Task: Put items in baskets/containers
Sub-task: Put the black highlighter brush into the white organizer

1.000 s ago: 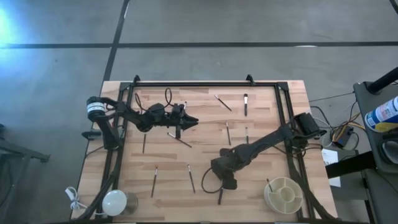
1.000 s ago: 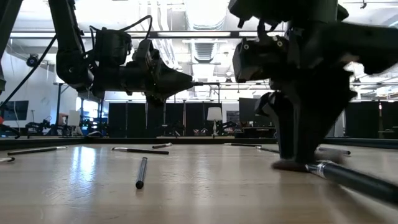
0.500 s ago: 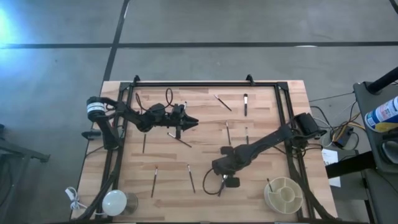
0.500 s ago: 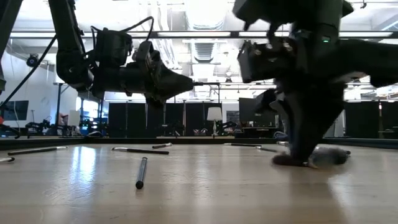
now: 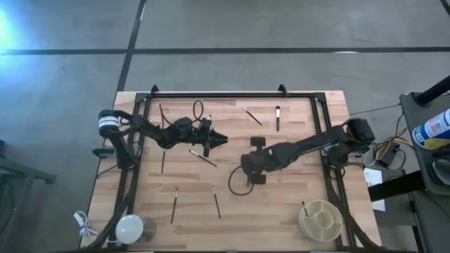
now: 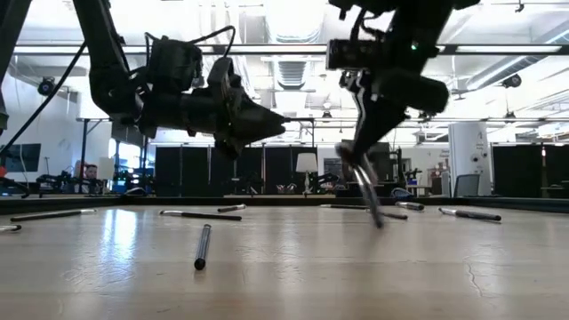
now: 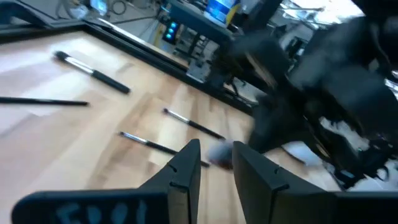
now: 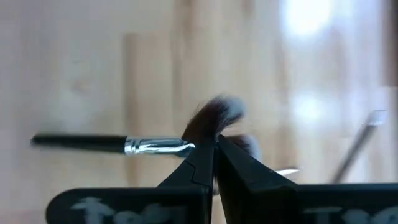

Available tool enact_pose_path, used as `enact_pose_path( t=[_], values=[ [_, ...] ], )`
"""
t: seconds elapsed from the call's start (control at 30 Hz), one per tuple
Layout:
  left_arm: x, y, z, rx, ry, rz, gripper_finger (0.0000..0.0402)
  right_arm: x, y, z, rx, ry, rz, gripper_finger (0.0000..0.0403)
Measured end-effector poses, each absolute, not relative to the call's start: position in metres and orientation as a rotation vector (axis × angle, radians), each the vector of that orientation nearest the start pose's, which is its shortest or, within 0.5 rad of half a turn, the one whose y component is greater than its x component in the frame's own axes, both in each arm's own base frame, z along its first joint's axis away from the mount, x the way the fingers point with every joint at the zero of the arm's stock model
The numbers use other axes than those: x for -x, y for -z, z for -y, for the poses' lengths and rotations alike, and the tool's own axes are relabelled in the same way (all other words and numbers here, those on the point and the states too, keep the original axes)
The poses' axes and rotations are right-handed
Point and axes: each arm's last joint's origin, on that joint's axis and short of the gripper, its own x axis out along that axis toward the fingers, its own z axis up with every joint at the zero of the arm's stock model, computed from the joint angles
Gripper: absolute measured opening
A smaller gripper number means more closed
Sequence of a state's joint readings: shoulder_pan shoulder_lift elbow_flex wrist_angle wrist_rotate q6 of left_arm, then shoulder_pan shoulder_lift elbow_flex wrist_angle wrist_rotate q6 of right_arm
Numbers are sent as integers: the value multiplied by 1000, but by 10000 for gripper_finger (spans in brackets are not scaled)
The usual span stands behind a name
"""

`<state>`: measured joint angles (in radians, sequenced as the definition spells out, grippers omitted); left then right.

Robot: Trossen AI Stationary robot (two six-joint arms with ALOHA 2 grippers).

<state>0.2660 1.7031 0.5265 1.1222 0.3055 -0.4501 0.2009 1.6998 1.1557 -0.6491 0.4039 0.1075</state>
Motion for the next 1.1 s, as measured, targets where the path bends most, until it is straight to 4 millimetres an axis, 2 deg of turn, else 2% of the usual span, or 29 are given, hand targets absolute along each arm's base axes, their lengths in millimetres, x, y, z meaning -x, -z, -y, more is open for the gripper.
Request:
enact_pose_path(
  t=[0.2,0.37,0.73,1.1],
  values=[
    [-292,-159,-61,508,62,-38,85,-318,-231,-40,318,344,-1020,8],
    [-298,-161,-51,511,95,-45,85,-316,-250,-35,325,372,-922,8],
    [-325,-168,-28,404,-35,-161,85,-327,-262,-36,339,356,-824,8],
    [-333,-178,-30,400,-100,-109,85,-332,-276,-36,349,373,-766,8]
  ],
)
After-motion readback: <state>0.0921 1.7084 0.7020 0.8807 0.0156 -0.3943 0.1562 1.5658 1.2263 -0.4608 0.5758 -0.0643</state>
